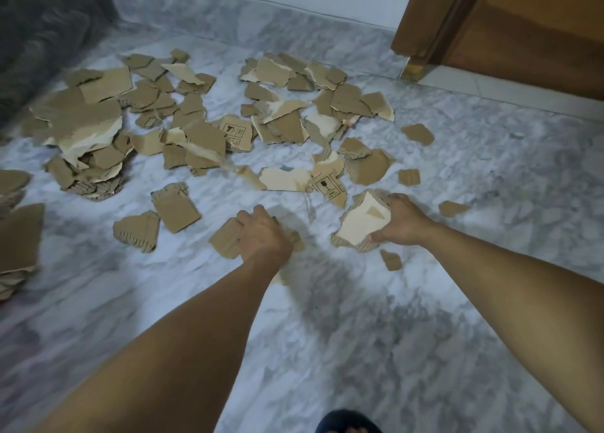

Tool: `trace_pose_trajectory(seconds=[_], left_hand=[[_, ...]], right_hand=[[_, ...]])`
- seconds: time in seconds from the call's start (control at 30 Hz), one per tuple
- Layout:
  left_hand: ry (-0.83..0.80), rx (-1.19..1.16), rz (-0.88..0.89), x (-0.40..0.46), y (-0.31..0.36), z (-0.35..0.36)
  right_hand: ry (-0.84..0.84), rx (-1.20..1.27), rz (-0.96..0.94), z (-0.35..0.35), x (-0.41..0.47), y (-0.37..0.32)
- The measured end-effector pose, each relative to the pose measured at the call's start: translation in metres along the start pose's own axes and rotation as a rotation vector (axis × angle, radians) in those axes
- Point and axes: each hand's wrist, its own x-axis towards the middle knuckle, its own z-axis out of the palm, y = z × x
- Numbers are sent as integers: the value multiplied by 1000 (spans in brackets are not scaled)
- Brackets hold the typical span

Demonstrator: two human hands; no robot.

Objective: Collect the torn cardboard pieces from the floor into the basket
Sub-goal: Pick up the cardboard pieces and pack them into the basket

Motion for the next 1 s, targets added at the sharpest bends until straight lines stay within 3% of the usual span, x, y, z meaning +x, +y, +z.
trace_pose_trajectory(seconds=[0.2,0.4,0.53,0.63,0.77,0.87,1.0], left_hand=[[37,38,146,7,-20,-6],[56,150,98,13,-42,-8],[61,133,162,26,-56,-13],[118,98,150,40,-71,-26],[162,143,-63,53,-94,-51],[69,31,-317,64,-110,-71],[-97,-62,-350,78,-119,-77]], right_hand=[[-38,41,-6,3,12,-17],[-89,151,-60,10,20,-36],[-8,194,-117,15,27,-60],[49,88,-161,19,34,-85],[-8,-138,-215,14,42,-114],[-109,-249,-267,9,51,-129],[-237,-348,-367,10,58,-149]])
